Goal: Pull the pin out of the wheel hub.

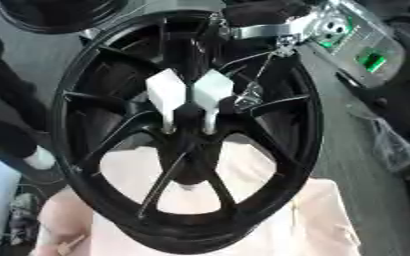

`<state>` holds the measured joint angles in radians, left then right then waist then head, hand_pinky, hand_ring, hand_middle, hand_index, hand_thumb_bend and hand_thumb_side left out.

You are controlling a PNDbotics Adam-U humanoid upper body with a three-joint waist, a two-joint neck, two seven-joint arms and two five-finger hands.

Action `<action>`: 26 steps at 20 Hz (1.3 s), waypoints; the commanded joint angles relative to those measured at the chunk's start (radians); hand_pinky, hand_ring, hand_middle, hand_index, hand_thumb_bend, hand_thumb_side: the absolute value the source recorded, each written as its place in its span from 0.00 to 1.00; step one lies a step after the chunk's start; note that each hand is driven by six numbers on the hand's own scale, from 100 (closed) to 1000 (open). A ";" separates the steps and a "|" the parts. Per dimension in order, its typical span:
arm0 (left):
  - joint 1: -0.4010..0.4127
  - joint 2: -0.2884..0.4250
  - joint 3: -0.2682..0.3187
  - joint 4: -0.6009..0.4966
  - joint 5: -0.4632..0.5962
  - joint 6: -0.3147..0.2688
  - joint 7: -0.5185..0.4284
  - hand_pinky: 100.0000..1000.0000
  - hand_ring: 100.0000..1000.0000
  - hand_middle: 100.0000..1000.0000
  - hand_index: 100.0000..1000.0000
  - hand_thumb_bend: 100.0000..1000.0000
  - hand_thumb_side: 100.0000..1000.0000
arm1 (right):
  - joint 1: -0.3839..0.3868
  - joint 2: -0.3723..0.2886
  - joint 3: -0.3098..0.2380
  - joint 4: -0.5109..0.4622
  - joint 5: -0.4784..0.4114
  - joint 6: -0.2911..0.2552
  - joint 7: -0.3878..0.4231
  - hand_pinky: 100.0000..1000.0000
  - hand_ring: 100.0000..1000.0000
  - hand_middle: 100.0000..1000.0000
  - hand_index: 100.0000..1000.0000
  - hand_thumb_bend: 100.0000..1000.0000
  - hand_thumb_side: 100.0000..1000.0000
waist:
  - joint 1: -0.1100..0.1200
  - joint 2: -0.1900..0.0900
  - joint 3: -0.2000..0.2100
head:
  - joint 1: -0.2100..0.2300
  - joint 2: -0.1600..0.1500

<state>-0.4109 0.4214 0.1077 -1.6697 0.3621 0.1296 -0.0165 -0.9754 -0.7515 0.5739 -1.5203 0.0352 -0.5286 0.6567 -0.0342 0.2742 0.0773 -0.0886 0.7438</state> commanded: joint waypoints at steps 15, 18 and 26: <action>-0.017 0.021 0.004 -0.016 0.003 0.000 -0.004 0.71 0.80 0.76 0.75 0.00 0.52 | 0.009 -0.006 -0.003 0.005 -0.006 -0.211 0.250 0.77 0.50 0.36 0.58 0.31 0.00 | 0.002 -0.014 0.003 | 0.000 -0.009; -0.016 0.022 0.003 -0.017 0.003 0.000 -0.005 0.71 0.81 0.76 0.75 0.00 0.52 | 0.012 -0.006 -0.005 0.005 -0.003 -0.205 0.250 0.77 0.49 0.36 0.58 0.31 0.00 | 0.002 -0.014 0.002 | 0.000 -0.008; -0.015 0.023 0.001 -0.018 0.000 0.002 -0.009 0.71 0.81 0.77 0.73 0.00 0.52 | 0.019 -0.004 -0.015 0.009 -0.007 -0.183 0.250 0.76 0.47 0.33 0.60 0.30 0.00 | 0.002 -0.014 0.002 | -0.001 -0.008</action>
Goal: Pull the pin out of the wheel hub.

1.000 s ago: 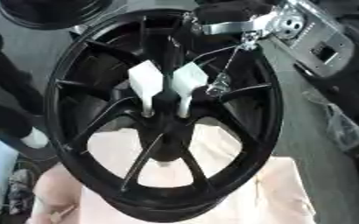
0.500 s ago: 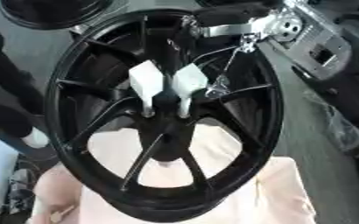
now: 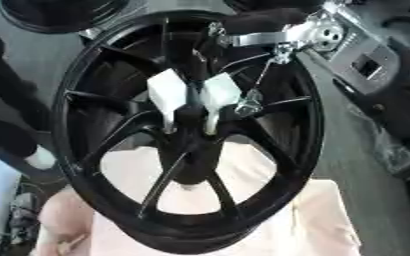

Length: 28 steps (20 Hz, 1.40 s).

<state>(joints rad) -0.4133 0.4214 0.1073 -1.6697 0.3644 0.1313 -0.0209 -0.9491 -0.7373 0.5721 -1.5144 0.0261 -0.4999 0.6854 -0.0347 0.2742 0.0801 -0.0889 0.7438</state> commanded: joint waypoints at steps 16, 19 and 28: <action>-0.009 0.024 0.000 -0.016 -0.008 0.002 -0.016 0.71 0.82 0.77 0.71 0.00 0.52 | -0.021 -0.045 -0.069 -0.048 -0.098 -0.139 0.216 0.71 0.36 0.26 0.58 0.22 0.00 | -0.001 -0.018 -0.002 | -0.002 -0.007; -0.007 0.026 0.000 -0.016 -0.008 0.002 -0.017 0.71 0.82 0.77 0.70 0.00 0.52 | -0.032 -0.065 -0.094 -0.085 -0.137 -0.119 0.200 0.70 0.35 0.25 0.58 0.21 0.00 | -0.002 -0.020 -0.003 | -0.002 -0.008; -0.004 0.032 0.000 -0.017 -0.009 0.003 -0.020 0.72 0.82 0.77 0.70 0.00 0.52 | -0.035 -0.158 -0.177 -0.189 -0.241 -0.054 0.131 0.70 0.34 0.24 0.57 0.20 0.00 | -0.008 -0.022 -0.009 | 0.000 -0.009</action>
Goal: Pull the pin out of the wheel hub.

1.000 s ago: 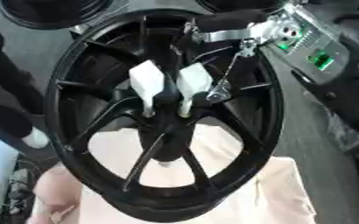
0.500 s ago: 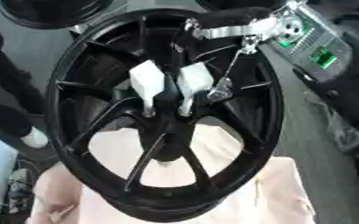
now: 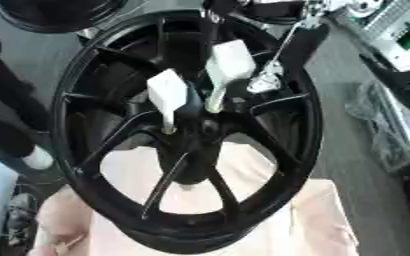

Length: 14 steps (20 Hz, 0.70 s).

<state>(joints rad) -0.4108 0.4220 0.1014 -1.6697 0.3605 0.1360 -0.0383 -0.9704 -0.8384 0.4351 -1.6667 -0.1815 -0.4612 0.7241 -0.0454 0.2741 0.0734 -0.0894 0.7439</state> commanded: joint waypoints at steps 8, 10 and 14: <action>0.001 0.041 0.018 -0.019 -0.007 -0.005 0.005 0.72 0.82 0.77 0.70 0.00 0.52 | 0.121 -0.218 -0.220 -0.026 -0.151 -0.006 -0.022 0.71 0.33 0.23 0.58 0.19 0.00 | 0.003 -0.016 -0.030 | 0.030 -0.017; 0.005 0.045 0.024 -0.019 -0.007 -0.008 0.011 0.72 0.82 0.77 0.70 0.00 0.52 | 0.169 -0.266 -0.268 0.013 -0.175 0.011 -0.052 0.71 0.33 0.23 0.58 0.18 0.00 | 0.007 -0.012 -0.043 | 0.043 -0.021; 0.011 0.049 0.038 -0.020 -0.006 -0.013 0.022 0.72 0.82 0.77 0.70 0.00 0.52 | 0.274 -0.361 -0.371 0.103 -0.215 0.020 -0.115 0.70 0.33 0.24 0.58 0.17 0.00 | 0.016 -0.003 -0.069 | 0.069 -0.030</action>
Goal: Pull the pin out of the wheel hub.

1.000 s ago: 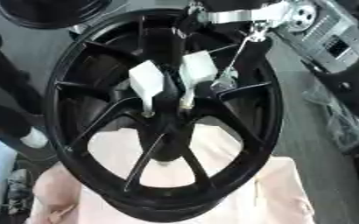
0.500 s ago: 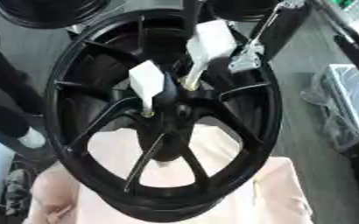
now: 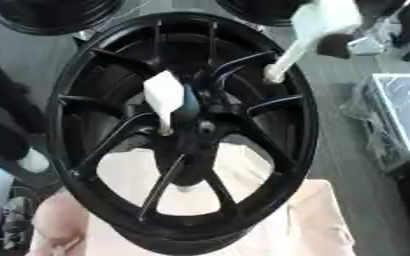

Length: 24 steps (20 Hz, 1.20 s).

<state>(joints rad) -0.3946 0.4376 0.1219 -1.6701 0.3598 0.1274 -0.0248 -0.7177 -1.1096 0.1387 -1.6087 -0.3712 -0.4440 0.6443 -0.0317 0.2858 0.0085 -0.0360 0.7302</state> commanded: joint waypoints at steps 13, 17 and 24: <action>-0.011 0.034 0.021 -0.025 -0.002 -0.007 0.014 0.72 0.82 0.78 0.70 0.00 0.52 | 0.635 0.010 -0.589 0.218 0.422 -0.186 -0.357 0.91 0.83 0.83 0.94 0.61 0.21 | 0.007 -0.005 -0.005 | 0.010 -0.022; -0.012 0.032 0.021 -0.025 -0.002 -0.007 0.014 0.72 0.82 0.78 0.70 0.00 0.52 | 0.626 0.026 -0.593 0.227 0.434 -0.162 -0.450 0.92 0.84 0.86 0.97 0.50 0.33 | 0.008 -0.005 -0.003 | 0.005 -0.023; -0.014 0.028 0.018 -0.026 0.000 -0.005 0.010 0.72 0.82 0.78 0.70 0.00 0.52 | 0.561 0.040 -0.552 0.217 0.219 -0.015 -0.583 0.87 0.62 0.64 0.84 0.38 0.12 | 0.008 -0.007 0.006 | 0.001 -0.021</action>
<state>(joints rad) -0.3950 0.4403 0.1326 -1.6761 0.3604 0.1220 -0.0140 -0.1488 -1.0404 -0.4096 -1.3837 -0.1046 -0.4860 0.0822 -0.0222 0.2930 0.0150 -0.0312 0.7186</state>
